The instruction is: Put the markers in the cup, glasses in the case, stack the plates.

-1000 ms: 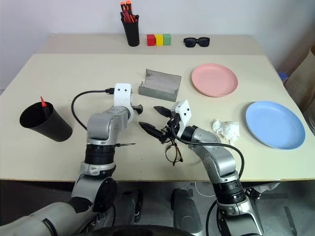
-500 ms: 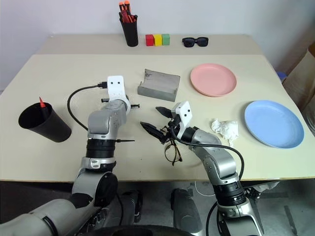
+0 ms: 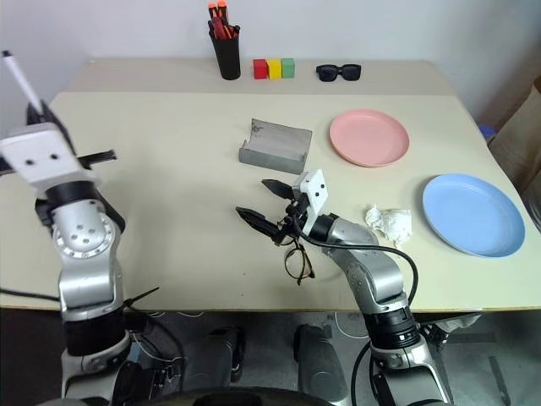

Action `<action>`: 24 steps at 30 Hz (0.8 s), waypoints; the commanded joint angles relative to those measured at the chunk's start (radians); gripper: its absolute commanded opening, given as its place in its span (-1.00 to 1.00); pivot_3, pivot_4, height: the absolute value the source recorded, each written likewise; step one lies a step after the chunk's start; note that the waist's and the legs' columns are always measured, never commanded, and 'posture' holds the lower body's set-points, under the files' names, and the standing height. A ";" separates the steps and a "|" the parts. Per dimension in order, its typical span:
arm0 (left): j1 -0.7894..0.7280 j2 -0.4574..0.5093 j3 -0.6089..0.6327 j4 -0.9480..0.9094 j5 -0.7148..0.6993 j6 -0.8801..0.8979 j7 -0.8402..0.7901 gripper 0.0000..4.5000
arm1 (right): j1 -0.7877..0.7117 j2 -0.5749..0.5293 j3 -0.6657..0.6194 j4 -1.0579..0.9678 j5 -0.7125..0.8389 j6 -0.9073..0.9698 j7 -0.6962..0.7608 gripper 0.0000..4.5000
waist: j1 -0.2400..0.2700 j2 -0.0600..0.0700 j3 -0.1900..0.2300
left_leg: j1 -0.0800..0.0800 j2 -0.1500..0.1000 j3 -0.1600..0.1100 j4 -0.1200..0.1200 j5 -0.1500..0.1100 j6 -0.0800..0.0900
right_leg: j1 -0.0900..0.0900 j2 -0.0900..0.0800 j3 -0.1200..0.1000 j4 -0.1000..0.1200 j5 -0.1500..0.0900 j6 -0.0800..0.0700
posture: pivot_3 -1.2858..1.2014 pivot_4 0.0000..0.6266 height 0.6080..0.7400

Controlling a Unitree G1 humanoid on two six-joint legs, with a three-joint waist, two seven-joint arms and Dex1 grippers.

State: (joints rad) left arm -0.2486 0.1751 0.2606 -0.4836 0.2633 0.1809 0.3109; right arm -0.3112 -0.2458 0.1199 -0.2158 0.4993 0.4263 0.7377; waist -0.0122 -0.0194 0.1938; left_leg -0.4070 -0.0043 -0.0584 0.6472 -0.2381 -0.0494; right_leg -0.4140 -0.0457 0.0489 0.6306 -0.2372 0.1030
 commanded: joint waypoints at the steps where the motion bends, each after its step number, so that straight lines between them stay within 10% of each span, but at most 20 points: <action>1: 0.067 -0.004 0.047 -0.076 0.026 -0.005 0.008 -0.99 | -0.028 0.012 -0.003 -0.030 0.053 0.009 0.034 1.00 | 0.000 0.000 0.000 | 0.000 0.000 0.000 0.000 0.000 0.000 | 0.000 0.000 0.000 0.000 0.000 0.000 | 0.03 -0.52 1.00; 9: 0.122 -0.029 0.082 -0.074 0.034 -0.014 0.029 -0.99 | -0.052 0.012 0.008 0.009 0.029 -0.010 0.041 1.00 | -0.001 0.000 0.000 | 0.001 0.000 -0.001 0.000 0.000 0.000 | 0.001 0.000 -0.001 0.000 0.000 0.000 | 0.03 -0.52 1.00; 15: 0.120 -0.049 0.072 -0.062 0.047 -0.013 0.038 0.14 | -0.043 0.007 0.004 -0.001 0.026 -0.011 0.034 1.00 | -0.002 0.000 0.000 | 0.001 0.000 -0.001 0.000 0.000 0.000 | 0.001 0.000 -0.001 0.000 0.000 0.000 | 0.03 -0.52 1.00; 24: 0.051 -0.057 0.030 -0.024 -0.010 -0.027 -0.009 0.14 | -0.033 0.002 0.000 -0.009 0.022 -0.012 0.022 1.00 | -0.001 0.000 0.000 | 0.001 0.000 -0.001 0.000 0.000 0.000 | 0.001 0.000 -0.001 0.000 0.000 0.000 | 0.03 -0.52 1.00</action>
State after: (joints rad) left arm -0.1724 0.1169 0.3181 -0.4879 0.2747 0.1792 0.3236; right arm -0.3427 -0.2446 0.1312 -0.1919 0.5173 0.4327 0.7609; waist -0.0131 -0.0196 0.1937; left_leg -0.4065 -0.0041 -0.0592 0.6474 -0.2382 -0.0493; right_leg -0.4133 -0.0454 0.0478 0.6307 -0.2372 0.1030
